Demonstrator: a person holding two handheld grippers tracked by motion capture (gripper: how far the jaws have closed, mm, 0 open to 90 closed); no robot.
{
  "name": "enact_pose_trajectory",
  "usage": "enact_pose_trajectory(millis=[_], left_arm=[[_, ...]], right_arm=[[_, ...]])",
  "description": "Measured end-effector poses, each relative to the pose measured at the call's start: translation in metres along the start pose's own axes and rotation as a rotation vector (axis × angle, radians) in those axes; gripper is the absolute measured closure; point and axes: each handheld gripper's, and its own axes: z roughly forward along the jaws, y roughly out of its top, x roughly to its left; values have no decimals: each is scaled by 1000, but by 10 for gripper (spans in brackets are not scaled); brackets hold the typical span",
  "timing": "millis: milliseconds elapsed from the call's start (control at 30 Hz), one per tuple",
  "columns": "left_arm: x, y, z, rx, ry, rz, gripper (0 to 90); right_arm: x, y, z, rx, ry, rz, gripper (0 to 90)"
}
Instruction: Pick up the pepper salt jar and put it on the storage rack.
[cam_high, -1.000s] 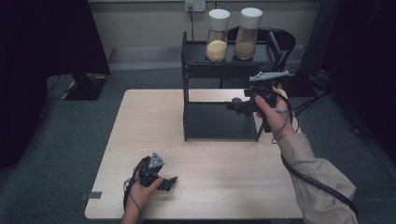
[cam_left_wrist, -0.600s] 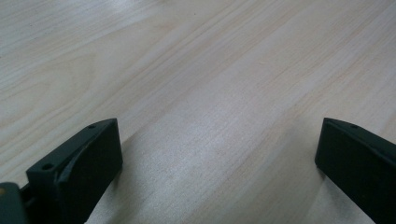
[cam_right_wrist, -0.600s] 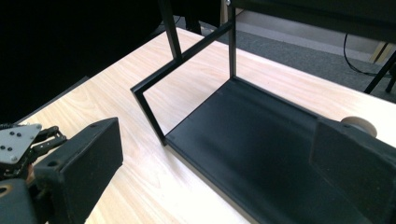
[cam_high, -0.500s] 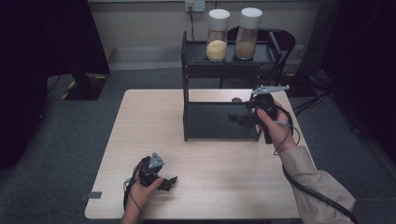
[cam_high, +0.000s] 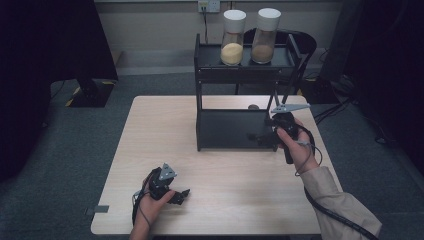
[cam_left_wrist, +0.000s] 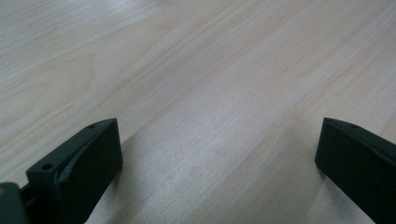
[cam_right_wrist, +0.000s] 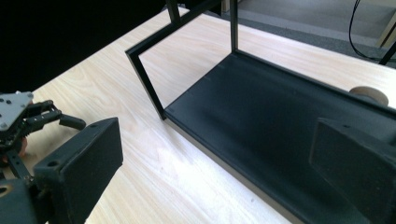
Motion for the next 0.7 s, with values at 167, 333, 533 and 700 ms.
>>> enact_pose_trajectory(millis=[167,333,533,700], left_arm=[[0,0,0,0,0,0,0],[0,0,0,0,0,0,0],[0,0,0,0,0,0,0],[0,0,0,0,0,0,0]], right_arm=[[-2,-9,0,4,4,7,17],[-4,-20,0,10,5,17,17],[-3,-31,0,19,-1,12,17],[-3,-39,0,19,-1,9,17]])
